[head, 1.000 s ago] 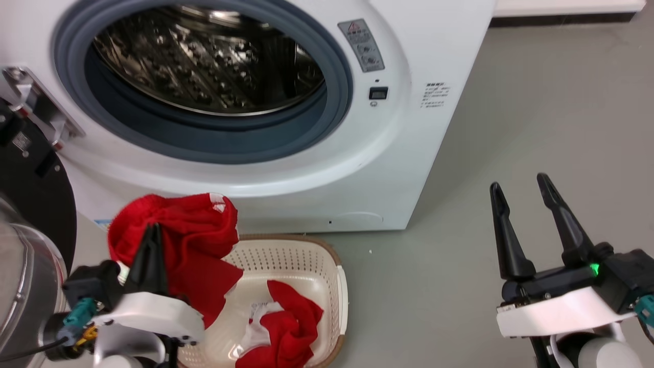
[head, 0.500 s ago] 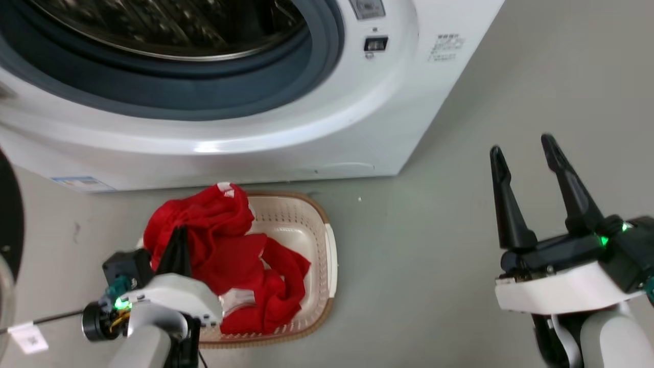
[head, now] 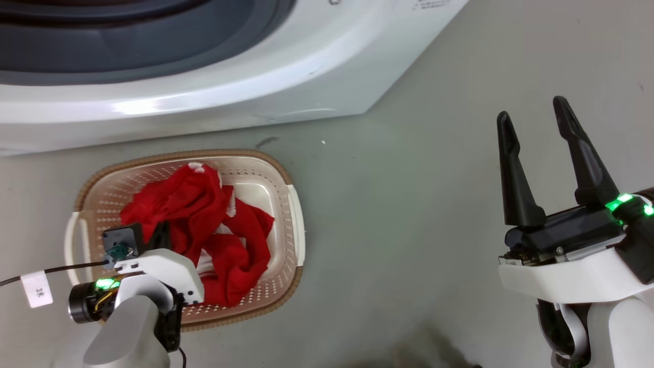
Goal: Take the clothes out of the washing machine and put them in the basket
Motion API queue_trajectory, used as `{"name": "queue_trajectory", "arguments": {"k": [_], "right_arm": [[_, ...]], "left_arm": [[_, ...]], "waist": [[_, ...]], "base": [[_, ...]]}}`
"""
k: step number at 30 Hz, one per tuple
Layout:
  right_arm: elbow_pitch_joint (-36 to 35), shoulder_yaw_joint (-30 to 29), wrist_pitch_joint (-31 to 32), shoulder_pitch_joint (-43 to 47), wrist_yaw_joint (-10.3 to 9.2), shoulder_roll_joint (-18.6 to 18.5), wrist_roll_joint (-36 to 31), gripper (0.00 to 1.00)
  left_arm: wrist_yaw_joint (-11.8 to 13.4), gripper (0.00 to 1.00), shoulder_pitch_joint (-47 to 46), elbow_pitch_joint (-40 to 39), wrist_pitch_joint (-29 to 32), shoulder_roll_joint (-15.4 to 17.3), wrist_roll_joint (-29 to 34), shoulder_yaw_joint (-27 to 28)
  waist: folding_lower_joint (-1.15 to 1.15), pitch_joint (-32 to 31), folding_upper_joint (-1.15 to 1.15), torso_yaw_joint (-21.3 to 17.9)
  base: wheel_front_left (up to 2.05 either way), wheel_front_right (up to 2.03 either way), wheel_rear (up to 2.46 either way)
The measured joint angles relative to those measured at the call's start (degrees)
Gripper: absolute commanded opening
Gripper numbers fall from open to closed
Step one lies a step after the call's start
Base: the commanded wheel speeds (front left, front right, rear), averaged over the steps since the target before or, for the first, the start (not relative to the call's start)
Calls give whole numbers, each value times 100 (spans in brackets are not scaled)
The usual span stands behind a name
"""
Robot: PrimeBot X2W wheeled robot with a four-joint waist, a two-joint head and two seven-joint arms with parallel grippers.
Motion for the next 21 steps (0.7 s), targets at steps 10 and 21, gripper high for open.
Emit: {"name": "queue_trajectory", "arguments": {"k": [10,21], "right_arm": [[42,0,-101,-78,0,0,44,100],[331,-35,-127,-57,0,2,14,100]], "left_arm": [[-105,0,-174,884,-10,-132,91,325],[-304,100,-162,1383,-16,-379,93,704]], "waist": [[0,378,0,-223],[-1,-39,0,-94]], "base": [[0,0,0],[0,0,0]]}}
